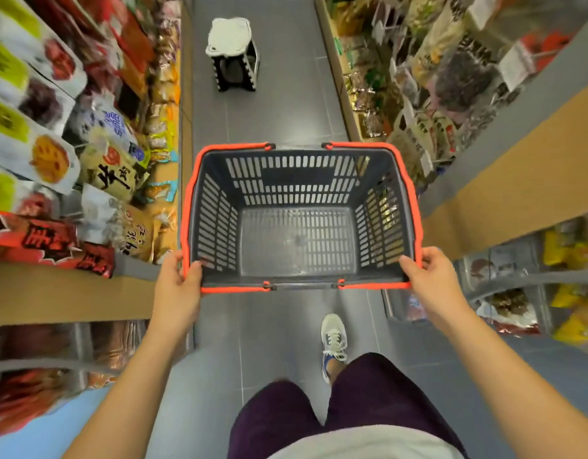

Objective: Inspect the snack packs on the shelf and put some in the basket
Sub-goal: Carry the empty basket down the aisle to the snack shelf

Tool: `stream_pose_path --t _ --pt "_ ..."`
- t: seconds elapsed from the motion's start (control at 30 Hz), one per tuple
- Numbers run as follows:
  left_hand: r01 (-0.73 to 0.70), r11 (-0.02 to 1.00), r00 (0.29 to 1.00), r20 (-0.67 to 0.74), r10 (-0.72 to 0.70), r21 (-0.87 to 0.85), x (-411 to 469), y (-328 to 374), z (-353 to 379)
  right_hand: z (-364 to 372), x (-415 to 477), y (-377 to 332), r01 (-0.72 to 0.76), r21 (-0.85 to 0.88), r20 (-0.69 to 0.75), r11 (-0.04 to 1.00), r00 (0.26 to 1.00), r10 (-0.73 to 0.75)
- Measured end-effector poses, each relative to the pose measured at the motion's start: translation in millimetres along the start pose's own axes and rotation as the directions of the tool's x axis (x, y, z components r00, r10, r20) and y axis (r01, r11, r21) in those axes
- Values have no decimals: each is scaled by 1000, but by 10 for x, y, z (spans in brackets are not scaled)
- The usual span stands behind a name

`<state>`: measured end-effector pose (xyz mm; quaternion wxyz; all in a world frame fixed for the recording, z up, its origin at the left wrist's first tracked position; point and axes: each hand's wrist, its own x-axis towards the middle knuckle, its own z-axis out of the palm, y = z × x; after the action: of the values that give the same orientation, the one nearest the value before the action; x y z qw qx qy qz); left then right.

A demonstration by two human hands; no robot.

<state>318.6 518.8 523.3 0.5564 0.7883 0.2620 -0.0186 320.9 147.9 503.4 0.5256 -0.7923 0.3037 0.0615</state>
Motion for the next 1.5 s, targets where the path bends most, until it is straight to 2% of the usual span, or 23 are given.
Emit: stream_pose_path --t 0.13,0.37,0.5,0.63,0.83,1.0,1.13,1.33,1.5 --pt "-45 999 998 -38 46 29 716 488 0 229 540 -682 72 -48 -26 996 997 -74" --pt "-28 998 998 -47 31 59 2382 1196 -71 949 1565 -1808 150 -173 -35 974 987 -158" --pt "1 1000 1000 9 -1 12 3451 1642 -120 1415 2158 -2519 167 -215 -103 962 976 -192" --pt "44 997 994 108 -37 -61 4438 2136 -111 1788 2729 -3159 136 -128 -158 982 975 -155" --pt "40 993 983 182 -19 -112 5762 2884 285 2144 3791 -3849 69 114 -157 991 986 -50" --pt "-5 996 994 107 14 -85 6824 3437 769 2360 5022 -4527 85 253 -95 964 994 -62" --pt "-16 999 999 42 18 -49 7587 3894 1086 2474 5918 -5210 94 286 -52 954 995 -82" --pt "-56 998 998 -37 58 41 8860 4516 1419 2789 7221 -6150 9 360 36 933 999 -24" --pt "-119 980 990 -51 128 157 10224 5065 1727 3169 8351 -6786 -6 348 26 937 1000 -4"
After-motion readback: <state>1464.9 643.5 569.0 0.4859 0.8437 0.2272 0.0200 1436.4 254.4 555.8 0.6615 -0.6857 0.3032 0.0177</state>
